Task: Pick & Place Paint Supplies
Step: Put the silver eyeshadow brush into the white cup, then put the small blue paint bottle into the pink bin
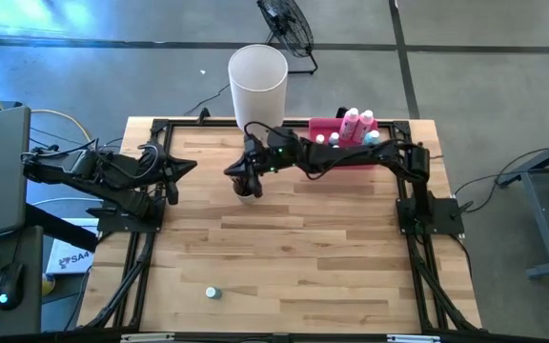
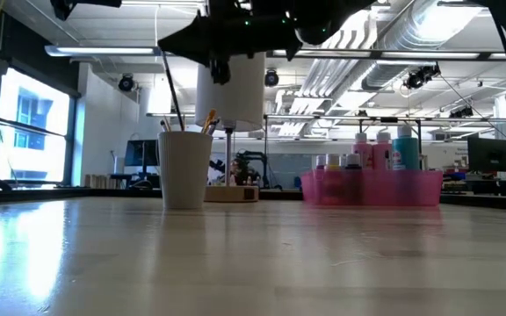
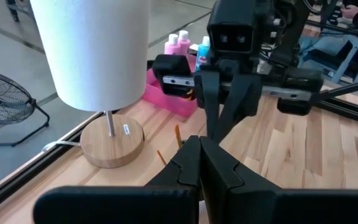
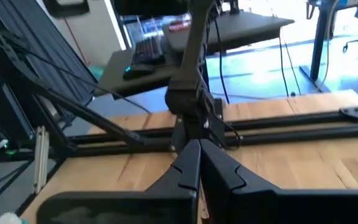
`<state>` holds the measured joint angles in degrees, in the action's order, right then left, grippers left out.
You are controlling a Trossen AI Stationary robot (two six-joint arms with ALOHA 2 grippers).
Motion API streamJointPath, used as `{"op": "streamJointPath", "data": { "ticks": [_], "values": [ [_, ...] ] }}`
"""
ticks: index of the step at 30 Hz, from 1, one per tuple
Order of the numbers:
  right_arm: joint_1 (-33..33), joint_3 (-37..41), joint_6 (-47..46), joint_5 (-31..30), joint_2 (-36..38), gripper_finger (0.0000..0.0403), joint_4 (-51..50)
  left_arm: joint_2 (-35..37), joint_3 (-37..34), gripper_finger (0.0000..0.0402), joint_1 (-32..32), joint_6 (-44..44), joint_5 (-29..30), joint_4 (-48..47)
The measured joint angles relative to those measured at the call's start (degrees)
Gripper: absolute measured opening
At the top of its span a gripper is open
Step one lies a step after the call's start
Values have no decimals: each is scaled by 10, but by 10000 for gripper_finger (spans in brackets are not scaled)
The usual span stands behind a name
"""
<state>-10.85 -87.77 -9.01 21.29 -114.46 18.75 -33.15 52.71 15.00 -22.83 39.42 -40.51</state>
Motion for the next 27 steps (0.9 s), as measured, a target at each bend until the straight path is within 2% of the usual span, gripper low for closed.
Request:
{"op": "streamJointPath", "data": {
  "ticks": [15, 27],
  "values": [
    [0, 0, 82, -17, -16, 2, -128, 0, 0, 0, 0, 0, 0, 0],
    [0, 0, 91, -33, -31, 2, -129, 0, 0, 0, 0, 0, -15, 1]
  ]
}}
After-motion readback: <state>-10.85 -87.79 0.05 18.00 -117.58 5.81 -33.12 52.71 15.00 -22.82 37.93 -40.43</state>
